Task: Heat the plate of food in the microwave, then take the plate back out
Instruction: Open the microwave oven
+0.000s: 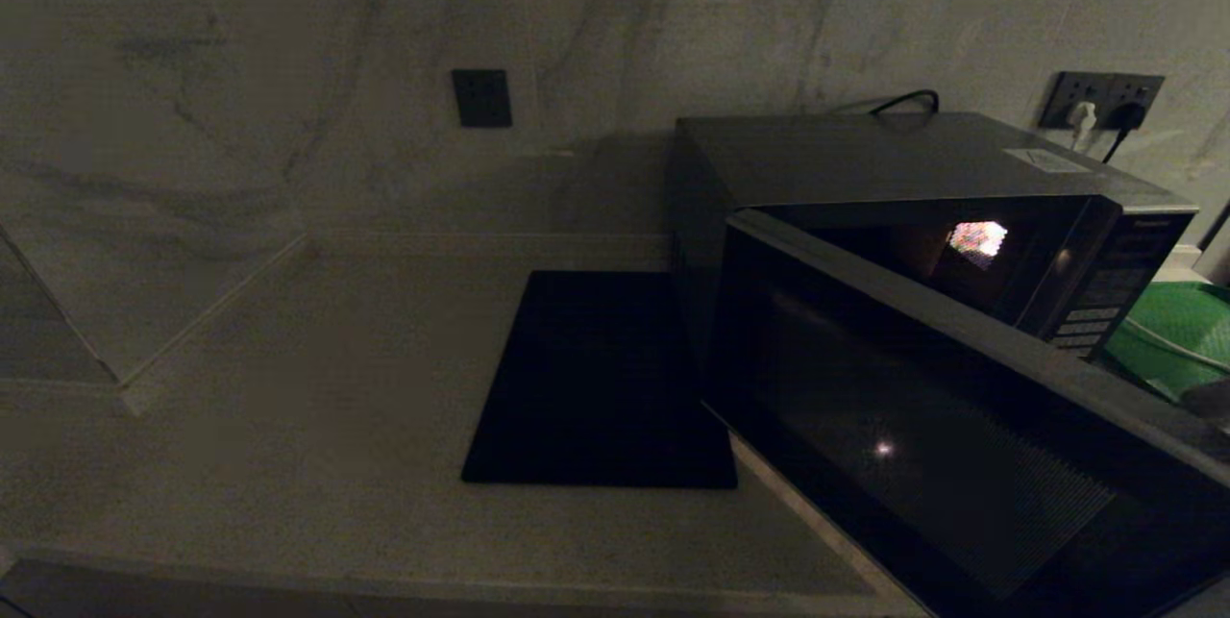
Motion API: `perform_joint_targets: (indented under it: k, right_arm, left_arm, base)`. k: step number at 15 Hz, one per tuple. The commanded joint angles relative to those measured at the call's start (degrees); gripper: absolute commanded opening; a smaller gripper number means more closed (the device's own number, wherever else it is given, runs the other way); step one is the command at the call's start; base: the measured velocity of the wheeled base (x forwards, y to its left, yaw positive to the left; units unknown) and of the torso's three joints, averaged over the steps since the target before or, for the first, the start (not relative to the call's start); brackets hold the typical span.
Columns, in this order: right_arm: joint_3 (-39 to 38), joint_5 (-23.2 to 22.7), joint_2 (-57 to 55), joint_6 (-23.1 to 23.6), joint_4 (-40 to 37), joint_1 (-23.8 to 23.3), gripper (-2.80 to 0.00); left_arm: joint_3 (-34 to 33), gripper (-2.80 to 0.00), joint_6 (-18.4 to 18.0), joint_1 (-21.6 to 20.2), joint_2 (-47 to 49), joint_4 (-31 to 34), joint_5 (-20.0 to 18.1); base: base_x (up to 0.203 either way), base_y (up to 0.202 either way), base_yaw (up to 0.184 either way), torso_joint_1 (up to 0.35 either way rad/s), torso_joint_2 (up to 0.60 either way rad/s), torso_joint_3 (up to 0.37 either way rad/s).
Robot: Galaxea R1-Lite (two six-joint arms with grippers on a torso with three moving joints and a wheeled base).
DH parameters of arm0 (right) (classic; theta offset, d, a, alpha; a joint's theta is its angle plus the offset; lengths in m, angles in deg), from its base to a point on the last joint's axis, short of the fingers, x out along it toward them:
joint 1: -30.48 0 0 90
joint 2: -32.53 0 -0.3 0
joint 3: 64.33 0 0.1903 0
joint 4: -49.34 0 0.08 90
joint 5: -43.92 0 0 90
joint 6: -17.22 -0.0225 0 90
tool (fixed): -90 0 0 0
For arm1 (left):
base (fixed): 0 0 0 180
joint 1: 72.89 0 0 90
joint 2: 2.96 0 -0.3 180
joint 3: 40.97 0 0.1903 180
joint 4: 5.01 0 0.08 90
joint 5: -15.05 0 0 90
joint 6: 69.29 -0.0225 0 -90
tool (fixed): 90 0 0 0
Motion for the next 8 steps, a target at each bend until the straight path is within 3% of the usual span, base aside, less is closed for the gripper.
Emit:
perform_joint_targets:
  k: [1,8]
  right_arm:
    - [-1.0,-0.07,2.29,-0.29,-0.35,4.29,-2.8]
    - [-1.24,-0.45,4.77,-0.77,-2.31,11.83,-2.8]
  left_arm:
    - [0.0,-2.8,0.04,0.0,-0.09,-0.05,0.03]
    - [0.0,-2.8,0.04,0.0,-0.09,-0.05,0.03]
  base:
    - [0.0,0.0,0.0,0.0,0.0,0.0]
    - [0.0,0.0,0.0,0.0,0.0,0.0]
